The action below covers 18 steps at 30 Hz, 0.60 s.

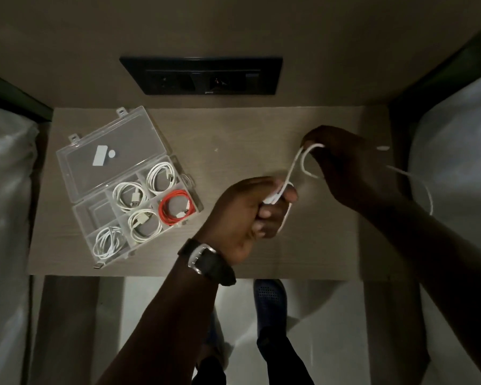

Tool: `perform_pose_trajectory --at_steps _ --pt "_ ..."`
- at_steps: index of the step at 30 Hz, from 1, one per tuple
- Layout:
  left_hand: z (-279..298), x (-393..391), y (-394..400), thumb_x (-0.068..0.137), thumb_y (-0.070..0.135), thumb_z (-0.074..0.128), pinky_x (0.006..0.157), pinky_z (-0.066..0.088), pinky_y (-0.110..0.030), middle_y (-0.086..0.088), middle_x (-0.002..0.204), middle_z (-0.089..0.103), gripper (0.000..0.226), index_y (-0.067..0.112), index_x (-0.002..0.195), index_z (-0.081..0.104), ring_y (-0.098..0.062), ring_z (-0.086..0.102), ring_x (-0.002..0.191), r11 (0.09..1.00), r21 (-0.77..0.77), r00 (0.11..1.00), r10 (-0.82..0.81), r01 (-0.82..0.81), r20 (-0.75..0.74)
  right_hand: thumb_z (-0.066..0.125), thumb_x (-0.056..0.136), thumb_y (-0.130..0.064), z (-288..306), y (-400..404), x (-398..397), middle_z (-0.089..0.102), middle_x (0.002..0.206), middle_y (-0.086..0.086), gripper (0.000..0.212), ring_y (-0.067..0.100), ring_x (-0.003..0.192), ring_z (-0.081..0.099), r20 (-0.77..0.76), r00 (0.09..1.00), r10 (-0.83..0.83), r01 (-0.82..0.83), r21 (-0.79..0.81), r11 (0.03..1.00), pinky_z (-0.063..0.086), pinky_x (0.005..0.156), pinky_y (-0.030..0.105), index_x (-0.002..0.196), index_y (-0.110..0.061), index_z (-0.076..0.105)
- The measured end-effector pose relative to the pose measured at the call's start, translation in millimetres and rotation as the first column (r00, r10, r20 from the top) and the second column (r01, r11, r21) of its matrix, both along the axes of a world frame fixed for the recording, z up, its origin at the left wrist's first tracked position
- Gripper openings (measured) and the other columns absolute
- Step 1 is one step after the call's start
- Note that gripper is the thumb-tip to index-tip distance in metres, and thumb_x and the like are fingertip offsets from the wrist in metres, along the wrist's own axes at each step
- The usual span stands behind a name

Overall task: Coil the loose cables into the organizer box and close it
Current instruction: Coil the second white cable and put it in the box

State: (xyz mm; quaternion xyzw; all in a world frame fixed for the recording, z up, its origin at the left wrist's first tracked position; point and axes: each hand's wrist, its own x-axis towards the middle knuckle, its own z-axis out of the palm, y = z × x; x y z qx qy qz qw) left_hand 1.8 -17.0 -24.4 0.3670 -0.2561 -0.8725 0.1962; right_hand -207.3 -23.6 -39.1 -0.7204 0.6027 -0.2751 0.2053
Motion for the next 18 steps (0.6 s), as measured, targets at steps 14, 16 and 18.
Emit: perform_pose_trajectory --at_steps 14,16,18 --pt "5.6 33.4 -37.4 0.098 0.006 0.042 0.070 0.052 -0.023 -0.002 0.077 0.062 0.019 0.012 0.085 0.054 -0.018 0.067 0.073 0.550 0.031 0.547 0.835 -0.835 -0.056 0.032 0.102 -0.049 -20.1 94.9 36.8 0.048 0.061 -0.013 0.024 0.004 0.057 0.055 0.149 0.939 0.311 -0.344 0.477 0.809 0.042 0.056 0.022 0.080 -0.044 0.042" --pt "-7.3 22.5 -29.8 0.105 0.009 0.037 0.071 0.054 -0.030 -0.007 0.079 0.063 0.022 0.008 0.091 0.054 -0.025 0.065 0.076 0.636 -0.386 0.620 0.763 -0.669 0.182 0.031 0.102 -0.050 -4.5 87.1 36.6 0.047 0.061 -0.014 0.025 0.005 0.059 0.055 0.104 0.952 0.289 -0.307 0.372 0.876 0.041 0.054 0.019 0.086 -0.039 0.046" --pt "-17.1 15.3 -18.2 0.105 0.006 0.038 0.068 0.054 -0.032 -0.010 0.079 0.060 0.020 0.000 0.092 0.052 -0.026 0.060 0.074 0.760 -0.518 0.763 0.583 -0.392 0.278 0.031 0.101 -0.051 11.9 69.9 29.0 0.047 0.062 -0.018 0.026 0.003 0.063 0.055 0.035 0.968 0.249 -0.251 0.200 0.947 0.039 0.054 0.012 0.092 -0.036 0.050"
